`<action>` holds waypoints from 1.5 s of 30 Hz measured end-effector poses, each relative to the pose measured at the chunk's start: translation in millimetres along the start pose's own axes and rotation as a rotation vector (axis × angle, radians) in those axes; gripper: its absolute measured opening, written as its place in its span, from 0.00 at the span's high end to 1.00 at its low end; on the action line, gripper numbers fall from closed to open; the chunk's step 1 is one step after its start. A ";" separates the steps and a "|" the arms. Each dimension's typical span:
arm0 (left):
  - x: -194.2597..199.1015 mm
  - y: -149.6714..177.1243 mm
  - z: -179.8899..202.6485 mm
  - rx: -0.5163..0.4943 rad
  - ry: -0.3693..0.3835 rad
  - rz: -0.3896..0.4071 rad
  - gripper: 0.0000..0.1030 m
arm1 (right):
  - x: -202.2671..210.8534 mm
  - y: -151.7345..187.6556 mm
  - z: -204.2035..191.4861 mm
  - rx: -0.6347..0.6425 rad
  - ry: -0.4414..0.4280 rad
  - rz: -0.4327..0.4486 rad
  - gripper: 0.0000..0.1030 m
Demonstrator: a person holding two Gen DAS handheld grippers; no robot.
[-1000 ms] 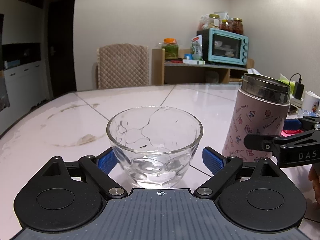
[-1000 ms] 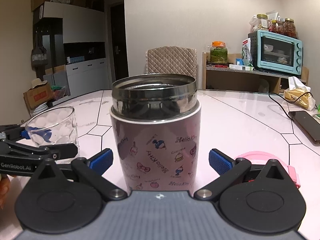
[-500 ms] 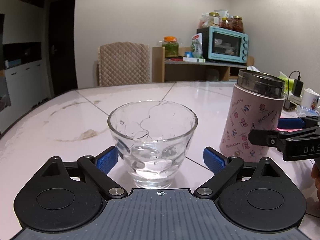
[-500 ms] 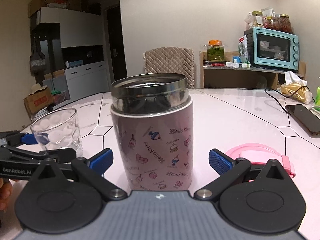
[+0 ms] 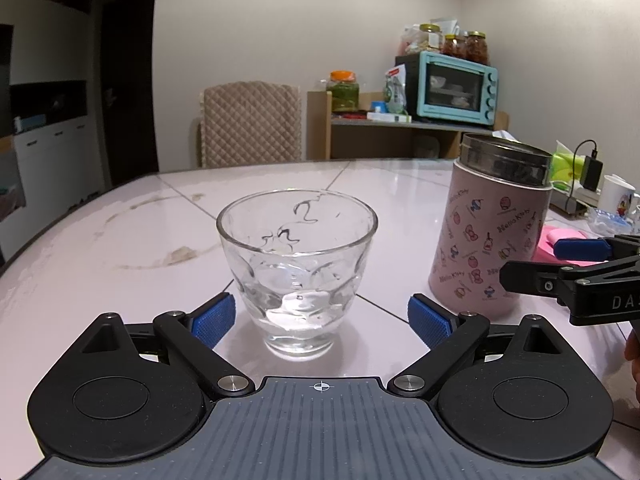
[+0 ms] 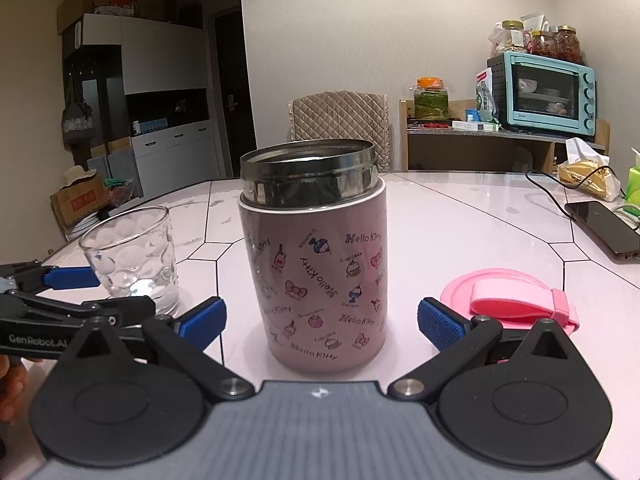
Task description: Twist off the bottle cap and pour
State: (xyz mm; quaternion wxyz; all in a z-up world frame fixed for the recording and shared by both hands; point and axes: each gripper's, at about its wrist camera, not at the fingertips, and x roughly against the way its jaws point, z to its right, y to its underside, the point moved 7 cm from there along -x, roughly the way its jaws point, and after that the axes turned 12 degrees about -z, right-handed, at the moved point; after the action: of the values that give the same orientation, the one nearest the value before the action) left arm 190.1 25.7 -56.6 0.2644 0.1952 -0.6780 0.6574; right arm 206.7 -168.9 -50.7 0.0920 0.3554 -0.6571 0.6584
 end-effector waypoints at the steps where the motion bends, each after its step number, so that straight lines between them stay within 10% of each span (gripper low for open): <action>1: 1.3 0.2 0.6 0.000 -0.002 0.000 0.06 | 1.8 0.3 0.2 0.000 0.000 0.002 0.00; 45: 83.1 20.5 34.2 0.013 -0.050 0.062 0.00 | 94.1 21.7 -8.1 -0.001 0.014 0.085 0.00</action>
State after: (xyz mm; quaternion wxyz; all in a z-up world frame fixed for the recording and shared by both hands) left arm 108.9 -0.1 -21.5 0.2255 0.1924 -0.6859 0.6646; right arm 122.4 -196.5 -11.7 0.0687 0.3222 -0.6713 0.6639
